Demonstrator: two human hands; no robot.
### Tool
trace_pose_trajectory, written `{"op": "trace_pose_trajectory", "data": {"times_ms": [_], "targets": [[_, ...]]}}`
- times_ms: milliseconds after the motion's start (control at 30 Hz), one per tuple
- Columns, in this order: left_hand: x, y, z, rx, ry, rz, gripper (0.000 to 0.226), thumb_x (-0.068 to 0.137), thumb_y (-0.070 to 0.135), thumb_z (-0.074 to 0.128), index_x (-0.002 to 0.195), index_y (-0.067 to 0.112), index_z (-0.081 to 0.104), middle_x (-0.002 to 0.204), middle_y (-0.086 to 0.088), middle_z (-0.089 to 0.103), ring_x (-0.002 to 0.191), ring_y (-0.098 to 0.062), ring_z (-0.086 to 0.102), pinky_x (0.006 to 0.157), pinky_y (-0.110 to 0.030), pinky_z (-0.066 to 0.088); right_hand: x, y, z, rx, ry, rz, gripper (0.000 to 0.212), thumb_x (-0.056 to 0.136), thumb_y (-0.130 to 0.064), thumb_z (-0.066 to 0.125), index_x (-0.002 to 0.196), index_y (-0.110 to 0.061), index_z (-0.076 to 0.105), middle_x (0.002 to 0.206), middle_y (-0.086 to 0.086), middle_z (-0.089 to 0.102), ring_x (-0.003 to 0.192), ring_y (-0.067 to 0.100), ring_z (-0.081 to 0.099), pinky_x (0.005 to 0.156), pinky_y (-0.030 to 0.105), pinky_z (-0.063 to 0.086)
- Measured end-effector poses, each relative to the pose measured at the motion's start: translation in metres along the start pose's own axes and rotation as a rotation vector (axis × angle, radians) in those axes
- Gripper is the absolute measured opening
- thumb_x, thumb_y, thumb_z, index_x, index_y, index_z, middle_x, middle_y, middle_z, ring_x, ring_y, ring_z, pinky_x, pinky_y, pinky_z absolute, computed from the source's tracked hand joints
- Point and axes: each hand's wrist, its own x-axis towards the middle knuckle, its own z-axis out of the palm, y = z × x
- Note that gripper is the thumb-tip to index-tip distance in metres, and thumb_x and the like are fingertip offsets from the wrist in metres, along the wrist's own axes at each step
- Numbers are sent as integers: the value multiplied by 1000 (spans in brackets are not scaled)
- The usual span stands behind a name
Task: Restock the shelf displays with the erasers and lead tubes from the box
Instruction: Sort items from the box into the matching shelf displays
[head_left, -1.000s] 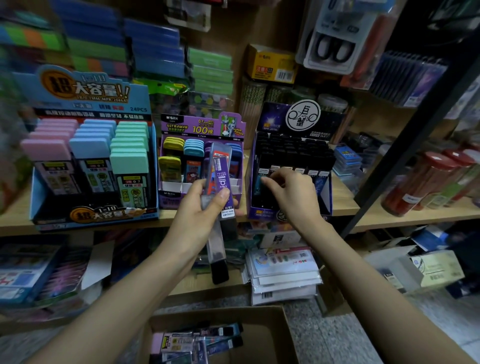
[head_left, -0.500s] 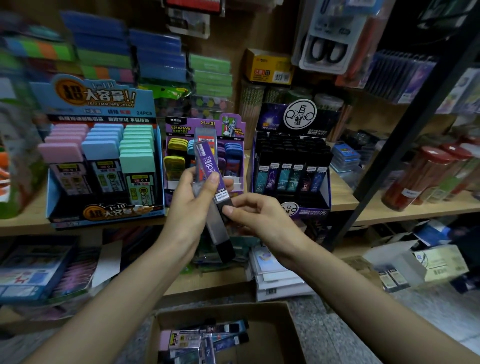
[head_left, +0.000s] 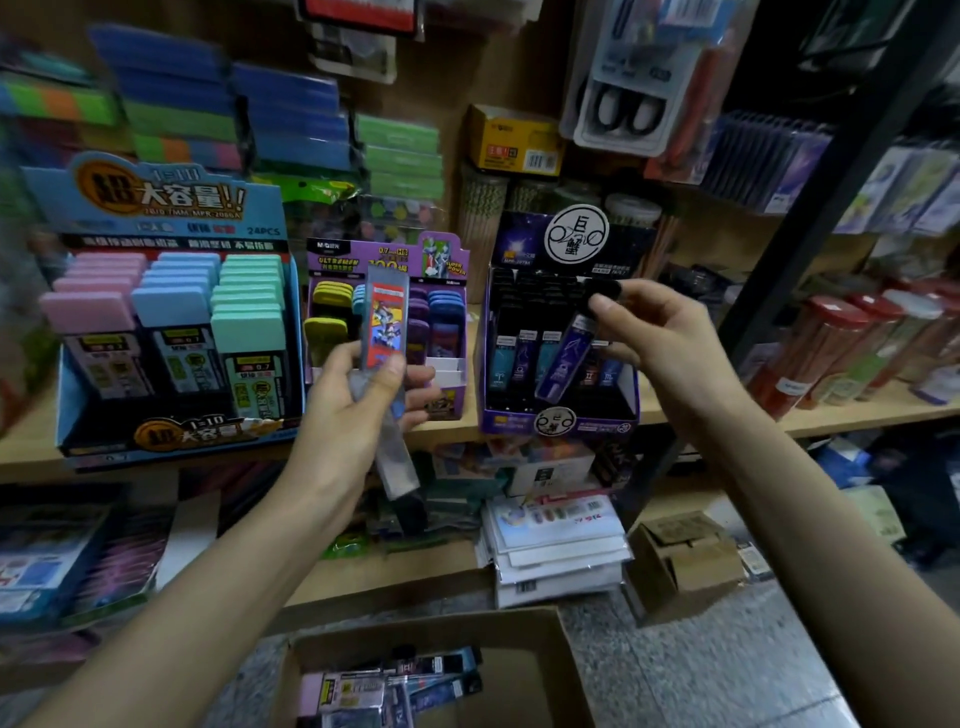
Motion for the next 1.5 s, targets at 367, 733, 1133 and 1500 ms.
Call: {"op": "trace_pose_trajectory", "data": {"times_ms": [367,733,1133,1500], "targets": [[-4,-2,15,52,-77,-53,11,97,16,45,103,24,51,79,10,73,67,-6,68,51,-18,53,27,31,15,-165,-10,-134,15,87,-8,63,94,-21,65,94,13,68,88,20,65,78,35,56],[-8,-5,14,83,-76,-100,10,94,16,49,101,23,52,76,3,72,55,-4,61,38,-16,41,42,48,28,-393,-11,-170,18,85,-18,68,102,-14,65,80,-8,60,84,16,62,81,41,55],[-8,-7,8,174,-189,-76,9,92,12,53,99,18,56,79,-5,73,51,-8,56,35,-19,37,36,41,32,-887,182,-167,39,88,-48,58,95,-10,64,90,6,67,85,22,61,71,34,49],[-10,6,3,256,-300,-96,14,88,8,60,101,13,59,70,-3,73,50,-9,61,34,-16,37,-7,-13,51,-511,-447,-255,19,83,-19,71,100,-12,65,91,-2,64,81,5,58,75,22,47]]}}
